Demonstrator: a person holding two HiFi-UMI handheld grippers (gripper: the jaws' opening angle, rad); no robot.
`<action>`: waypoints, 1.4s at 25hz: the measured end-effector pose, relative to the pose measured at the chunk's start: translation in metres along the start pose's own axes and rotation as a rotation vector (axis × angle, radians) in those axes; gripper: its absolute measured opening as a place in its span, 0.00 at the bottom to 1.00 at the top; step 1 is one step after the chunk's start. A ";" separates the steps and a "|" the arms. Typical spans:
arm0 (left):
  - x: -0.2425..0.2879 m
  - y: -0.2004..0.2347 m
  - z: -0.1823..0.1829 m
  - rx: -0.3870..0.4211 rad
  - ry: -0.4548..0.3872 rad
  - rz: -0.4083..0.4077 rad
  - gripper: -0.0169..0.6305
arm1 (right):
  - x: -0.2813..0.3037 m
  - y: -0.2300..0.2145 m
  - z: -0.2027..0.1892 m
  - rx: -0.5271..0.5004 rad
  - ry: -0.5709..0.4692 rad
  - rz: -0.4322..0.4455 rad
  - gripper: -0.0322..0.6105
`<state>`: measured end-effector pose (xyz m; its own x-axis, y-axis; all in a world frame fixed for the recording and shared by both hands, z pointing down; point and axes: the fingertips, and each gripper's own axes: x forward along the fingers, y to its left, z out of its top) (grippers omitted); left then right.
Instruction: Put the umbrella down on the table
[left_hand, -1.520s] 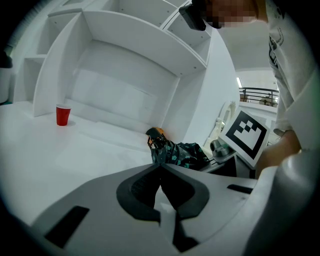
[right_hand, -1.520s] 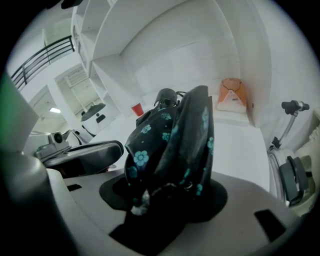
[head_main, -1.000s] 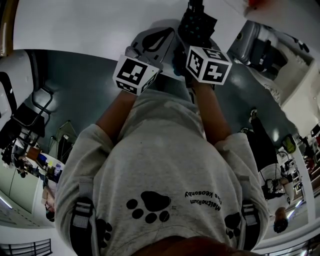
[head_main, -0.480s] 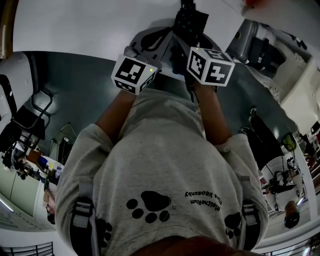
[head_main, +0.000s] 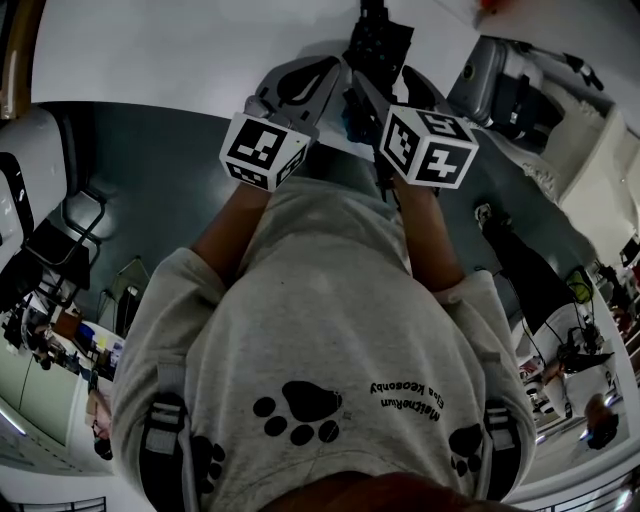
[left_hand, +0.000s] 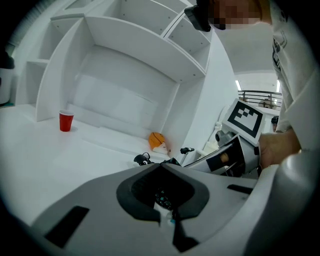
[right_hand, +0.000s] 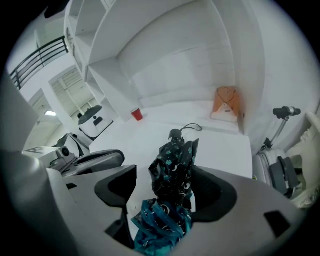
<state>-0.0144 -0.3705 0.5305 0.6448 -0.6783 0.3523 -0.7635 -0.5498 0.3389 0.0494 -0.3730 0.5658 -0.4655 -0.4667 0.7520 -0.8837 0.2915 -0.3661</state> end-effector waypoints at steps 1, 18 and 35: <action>-0.002 -0.002 0.002 0.003 -0.006 0.000 0.05 | -0.004 0.001 0.002 -0.018 -0.013 -0.007 0.56; -0.043 -0.064 0.044 0.076 -0.082 -0.043 0.05 | -0.077 0.032 0.021 -0.209 -0.199 -0.047 0.46; -0.079 -0.098 0.082 0.150 -0.128 -0.057 0.05 | -0.141 0.057 0.030 -0.223 -0.344 -0.042 0.12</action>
<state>0.0062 -0.3025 0.3980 0.6848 -0.6948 0.2196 -0.7286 -0.6491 0.2184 0.0628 -0.3158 0.4226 -0.4519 -0.7230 0.5225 -0.8876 0.4228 -0.1826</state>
